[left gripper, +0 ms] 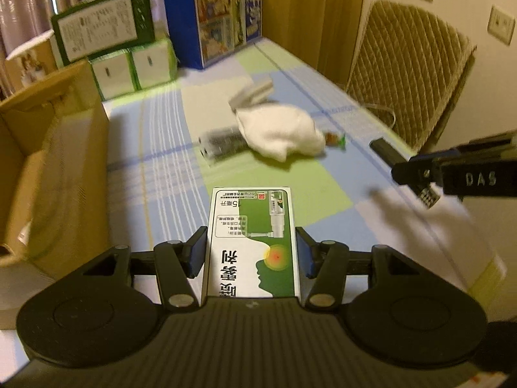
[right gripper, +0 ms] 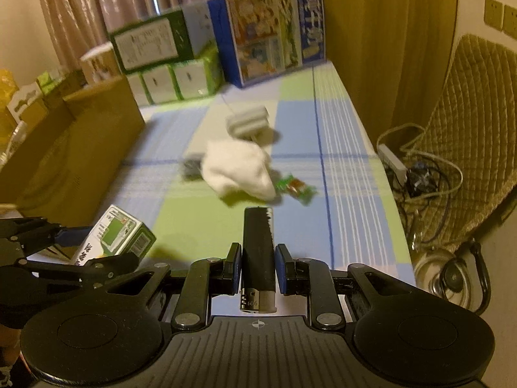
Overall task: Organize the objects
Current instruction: 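Carry the medicine box and lighter over the cardboard box with both tools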
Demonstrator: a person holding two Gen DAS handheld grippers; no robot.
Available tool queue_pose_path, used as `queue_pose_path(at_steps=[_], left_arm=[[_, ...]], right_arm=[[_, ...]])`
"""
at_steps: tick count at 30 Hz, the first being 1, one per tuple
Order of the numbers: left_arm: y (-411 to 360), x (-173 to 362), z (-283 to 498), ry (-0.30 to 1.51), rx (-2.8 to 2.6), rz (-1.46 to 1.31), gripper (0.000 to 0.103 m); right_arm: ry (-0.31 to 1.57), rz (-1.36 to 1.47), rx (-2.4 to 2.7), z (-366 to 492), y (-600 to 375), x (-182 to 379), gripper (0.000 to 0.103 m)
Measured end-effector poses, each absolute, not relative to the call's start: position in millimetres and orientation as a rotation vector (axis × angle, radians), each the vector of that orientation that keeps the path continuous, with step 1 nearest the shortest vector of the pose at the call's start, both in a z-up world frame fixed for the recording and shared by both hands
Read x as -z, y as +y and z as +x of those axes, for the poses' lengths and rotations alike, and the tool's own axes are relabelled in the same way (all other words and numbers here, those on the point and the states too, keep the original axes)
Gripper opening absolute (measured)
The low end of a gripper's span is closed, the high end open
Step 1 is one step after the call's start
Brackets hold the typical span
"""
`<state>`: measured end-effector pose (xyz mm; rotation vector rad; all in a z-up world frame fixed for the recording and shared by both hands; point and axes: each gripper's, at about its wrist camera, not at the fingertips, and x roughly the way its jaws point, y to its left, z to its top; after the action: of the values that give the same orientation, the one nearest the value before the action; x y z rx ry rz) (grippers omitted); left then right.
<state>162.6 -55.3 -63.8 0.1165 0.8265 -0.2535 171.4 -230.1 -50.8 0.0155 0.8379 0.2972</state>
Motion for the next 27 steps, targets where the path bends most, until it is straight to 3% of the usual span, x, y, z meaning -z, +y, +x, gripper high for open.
queue_pose_path(at_steps=[16,27], left_arm=[[7.9,-37.6,120.6,0.672,0.197,0.092,0.050],[83.7,-65.9,100.3,0.637,0.092,0.104,0.051]], right_arm=[[0.678,0.020,-0.452,131.7,-139.1,-31.1,0.019],[0.666,-0.015,-0.560,125.3,-62.0,-43.8,0.019]])
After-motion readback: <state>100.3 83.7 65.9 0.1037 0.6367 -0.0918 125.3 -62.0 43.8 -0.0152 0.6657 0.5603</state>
